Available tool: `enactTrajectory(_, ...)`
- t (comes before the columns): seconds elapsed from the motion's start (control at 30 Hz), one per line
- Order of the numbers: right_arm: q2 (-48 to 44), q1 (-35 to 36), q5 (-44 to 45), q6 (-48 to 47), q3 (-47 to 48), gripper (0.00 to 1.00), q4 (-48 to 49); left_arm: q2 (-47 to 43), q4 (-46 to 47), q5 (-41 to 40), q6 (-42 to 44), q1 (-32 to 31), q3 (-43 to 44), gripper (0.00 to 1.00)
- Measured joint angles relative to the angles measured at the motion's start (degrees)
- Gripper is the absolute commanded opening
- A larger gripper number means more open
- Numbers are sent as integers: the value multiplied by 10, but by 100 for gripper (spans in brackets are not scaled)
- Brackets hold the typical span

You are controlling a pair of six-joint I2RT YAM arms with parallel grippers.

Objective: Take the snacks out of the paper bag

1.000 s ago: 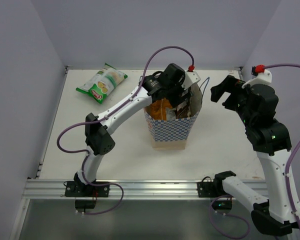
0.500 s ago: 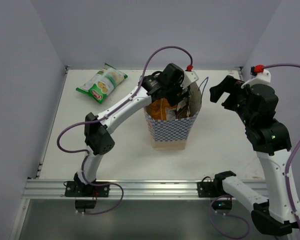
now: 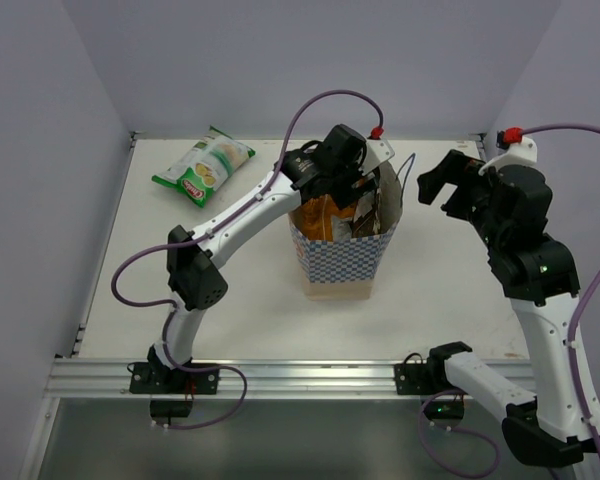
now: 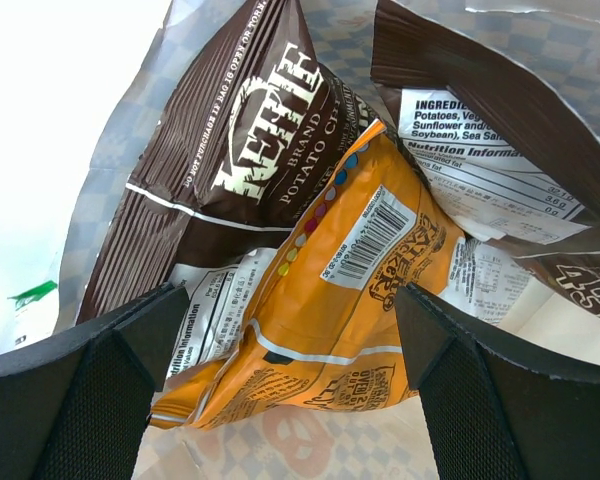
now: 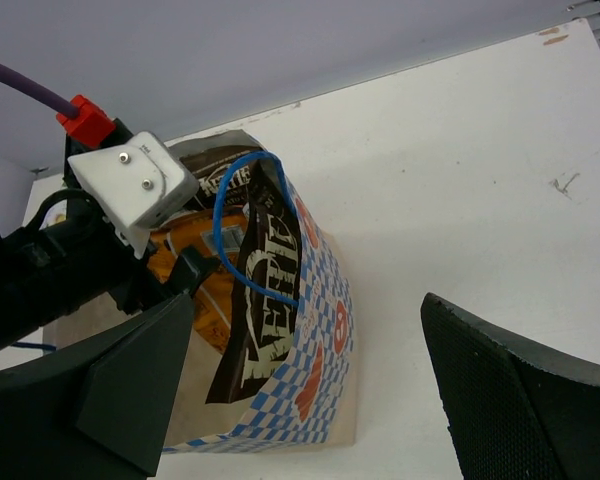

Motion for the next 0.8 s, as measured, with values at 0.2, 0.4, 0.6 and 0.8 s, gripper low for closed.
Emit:
enactTrajectory(0.2, 11, 0, 0, -3, 0, 99, 0, 0, -1, 4, 3, 0, -3, 91)
enactTrajectory(0.4, 12, 0, 0, -3, 0, 99, 0, 0, -5, 46, 0, 1, -6, 86)
enactTrajectory(0.6, 12, 0, 0, -4, 0, 99, 0, 0, -13, 64, -1, 1, -20, 81)
enactTrajectory(0.8, 12, 0, 0, -5, 0, 99, 0, 1, -14, 55, -2, 2, -21, 51)
